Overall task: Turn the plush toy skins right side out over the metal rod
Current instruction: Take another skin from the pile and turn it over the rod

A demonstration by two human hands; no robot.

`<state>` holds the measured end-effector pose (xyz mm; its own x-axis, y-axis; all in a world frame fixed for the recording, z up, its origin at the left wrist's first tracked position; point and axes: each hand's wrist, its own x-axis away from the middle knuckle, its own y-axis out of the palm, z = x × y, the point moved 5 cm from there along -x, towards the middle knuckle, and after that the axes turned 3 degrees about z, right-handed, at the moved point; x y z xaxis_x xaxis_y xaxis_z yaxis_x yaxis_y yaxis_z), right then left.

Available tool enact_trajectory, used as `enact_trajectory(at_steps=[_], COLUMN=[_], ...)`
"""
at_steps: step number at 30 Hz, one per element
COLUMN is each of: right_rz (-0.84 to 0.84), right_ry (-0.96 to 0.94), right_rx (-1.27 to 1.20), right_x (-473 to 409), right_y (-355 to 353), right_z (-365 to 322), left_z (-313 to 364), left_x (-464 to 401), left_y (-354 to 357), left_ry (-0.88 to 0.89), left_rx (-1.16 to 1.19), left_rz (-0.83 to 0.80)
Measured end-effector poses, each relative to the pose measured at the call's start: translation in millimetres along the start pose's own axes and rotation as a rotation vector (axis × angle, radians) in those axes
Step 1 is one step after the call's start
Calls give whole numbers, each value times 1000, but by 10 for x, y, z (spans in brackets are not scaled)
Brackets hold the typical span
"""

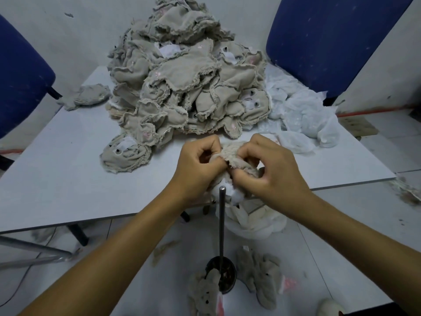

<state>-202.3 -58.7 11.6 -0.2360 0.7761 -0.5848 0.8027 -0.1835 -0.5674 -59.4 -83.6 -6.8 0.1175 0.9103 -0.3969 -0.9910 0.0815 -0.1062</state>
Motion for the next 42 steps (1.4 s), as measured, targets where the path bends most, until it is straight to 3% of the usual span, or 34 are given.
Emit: enact_trajectory(at_steps=[3,8,13,16,20,28,38,42], right_rz=[36,15,110,96,-43,-45,-151,-43], right_ry=[-106,-282,-502,-615,-659,-413,-294,-475], right_rx=[25,30,123,190,227,107,96,84], right_x=[53,144,231,290,476,776,947,832], right_y=[-35,-98,-102,-68,121,300,423,264], right_z=[-80,-178,-366,-362,-299,-62,24,-43], left_z=[36,256,341,331,231,43,-86,213], left_x=[94,386,547,575,707,975,1050,933], left_y=[-46,-111,-118,-141,-65,57,27,6], left_ry=[-3,444,717,793,806,690,478,727], left_rx=[158,-393,-558,-623,-697,-751,-703,-717], left_rz=[-107,-104,-178,-236,-317,-239,-349,-284])
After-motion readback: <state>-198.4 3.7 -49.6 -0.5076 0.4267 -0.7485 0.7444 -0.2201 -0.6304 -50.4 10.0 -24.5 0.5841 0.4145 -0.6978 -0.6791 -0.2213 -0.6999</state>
